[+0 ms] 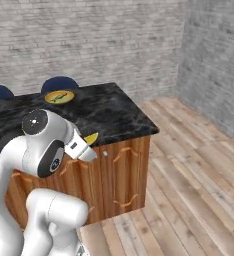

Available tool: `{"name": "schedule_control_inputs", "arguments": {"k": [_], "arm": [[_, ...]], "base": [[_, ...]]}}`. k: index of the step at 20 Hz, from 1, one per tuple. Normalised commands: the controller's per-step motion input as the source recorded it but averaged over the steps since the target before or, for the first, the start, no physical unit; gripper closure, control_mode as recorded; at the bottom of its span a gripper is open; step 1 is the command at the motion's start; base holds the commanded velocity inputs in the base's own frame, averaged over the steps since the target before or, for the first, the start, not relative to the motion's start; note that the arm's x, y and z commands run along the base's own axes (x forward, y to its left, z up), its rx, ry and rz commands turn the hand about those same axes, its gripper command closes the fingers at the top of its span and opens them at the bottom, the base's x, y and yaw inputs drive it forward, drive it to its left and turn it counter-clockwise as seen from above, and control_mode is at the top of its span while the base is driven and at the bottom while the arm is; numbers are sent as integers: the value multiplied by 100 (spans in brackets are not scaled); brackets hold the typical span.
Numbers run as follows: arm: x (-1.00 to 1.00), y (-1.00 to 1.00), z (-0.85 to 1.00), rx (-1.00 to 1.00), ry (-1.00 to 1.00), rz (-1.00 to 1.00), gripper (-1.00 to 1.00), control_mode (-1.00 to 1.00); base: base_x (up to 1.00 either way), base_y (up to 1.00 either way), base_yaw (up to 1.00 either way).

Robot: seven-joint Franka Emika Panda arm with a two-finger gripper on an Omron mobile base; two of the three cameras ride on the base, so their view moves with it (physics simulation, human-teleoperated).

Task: Take the lemon wedge from the fridge and place it on the plate with fish on the dining counter.

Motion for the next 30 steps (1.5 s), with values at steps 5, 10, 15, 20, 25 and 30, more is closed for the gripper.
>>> {"name": "schedule_control_inputs", "arguments": {"k": [5,10,15,20,25,30], "arm": [[0,0,0,0,0,0,100,100],[0,0,0,0,0,0,100,100],[0,0,0,0,0,0,100,100],[0,0,0,0,0,0,100,100],[0,0,0,0,0,0,100,100],[0,0,0,0,0,0,100,100]], "base": [[74,-94,41],[30,-98,42],[26,-100,36],[38,-100,22],[35,-100,8],[89,-100,22]]}}
